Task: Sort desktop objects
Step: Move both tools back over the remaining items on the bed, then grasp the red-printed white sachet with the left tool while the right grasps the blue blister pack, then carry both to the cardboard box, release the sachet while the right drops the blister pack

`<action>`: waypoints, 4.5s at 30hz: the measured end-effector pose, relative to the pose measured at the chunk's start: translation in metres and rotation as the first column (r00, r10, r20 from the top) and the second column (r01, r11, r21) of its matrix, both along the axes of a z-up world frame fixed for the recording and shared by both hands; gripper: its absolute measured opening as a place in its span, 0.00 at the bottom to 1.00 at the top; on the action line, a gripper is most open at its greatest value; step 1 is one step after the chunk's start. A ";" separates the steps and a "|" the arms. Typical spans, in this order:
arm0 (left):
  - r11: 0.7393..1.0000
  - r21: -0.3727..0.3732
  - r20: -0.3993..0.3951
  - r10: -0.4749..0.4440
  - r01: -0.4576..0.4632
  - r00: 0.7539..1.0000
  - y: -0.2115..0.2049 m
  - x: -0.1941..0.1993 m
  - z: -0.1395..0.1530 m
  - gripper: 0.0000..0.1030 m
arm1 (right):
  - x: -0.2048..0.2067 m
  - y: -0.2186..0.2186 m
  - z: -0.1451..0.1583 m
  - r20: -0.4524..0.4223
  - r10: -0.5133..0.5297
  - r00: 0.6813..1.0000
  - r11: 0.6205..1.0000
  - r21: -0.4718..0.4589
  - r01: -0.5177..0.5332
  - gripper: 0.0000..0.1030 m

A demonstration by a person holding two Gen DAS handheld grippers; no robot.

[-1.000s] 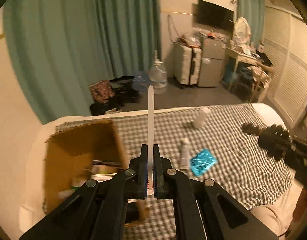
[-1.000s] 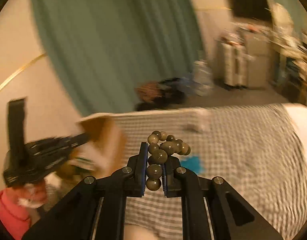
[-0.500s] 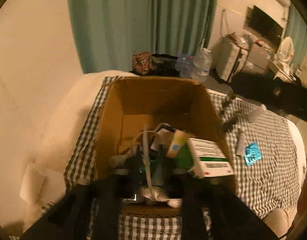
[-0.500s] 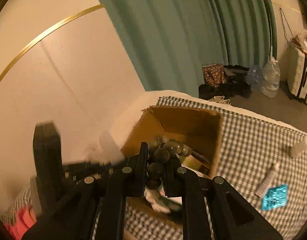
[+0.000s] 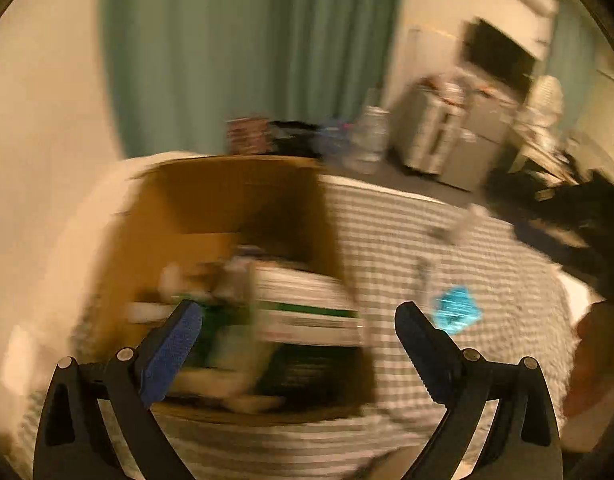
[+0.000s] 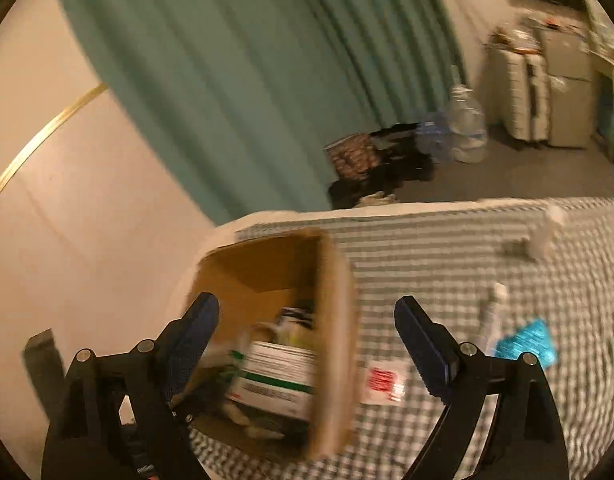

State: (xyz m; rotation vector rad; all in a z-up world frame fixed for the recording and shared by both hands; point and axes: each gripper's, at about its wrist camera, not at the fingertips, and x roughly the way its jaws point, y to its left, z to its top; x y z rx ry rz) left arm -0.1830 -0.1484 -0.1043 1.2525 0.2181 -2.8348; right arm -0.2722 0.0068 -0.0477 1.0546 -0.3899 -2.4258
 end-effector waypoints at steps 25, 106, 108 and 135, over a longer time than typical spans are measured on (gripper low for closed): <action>0.870 -0.450 0.125 -0.161 0.201 0.979 0.187 -0.102 -0.167 1.00 | 0.017 0.223 -0.116 0.261 -0.301 0.917 0.945 -0.052 0.324 0.88; 0.997 -0.012 0.172 -0.078 0.081 0.982 0.078 -0.056 -0.131 0.02 | 0.002 0.191 -0.135 0.102 -0.070 0.992 0.995 0.084 0.062 0.08; 0.995 0.003 0.141 -0.098 0.099 0.985 0.077 -0.054 -0.119 0.02 | 0.011 0.185 -0.118 0.080 -0.057 0.995 0.997 0.063 0.052 0.08; 0.999 0.006 -0.005 0.052 -0.051 0.999 -0.106 -0.019 0.029 0.03 | 0.032 -0.086 0.016 -0.004 0.422 0.907 0.898 0.144 -0.417 0.07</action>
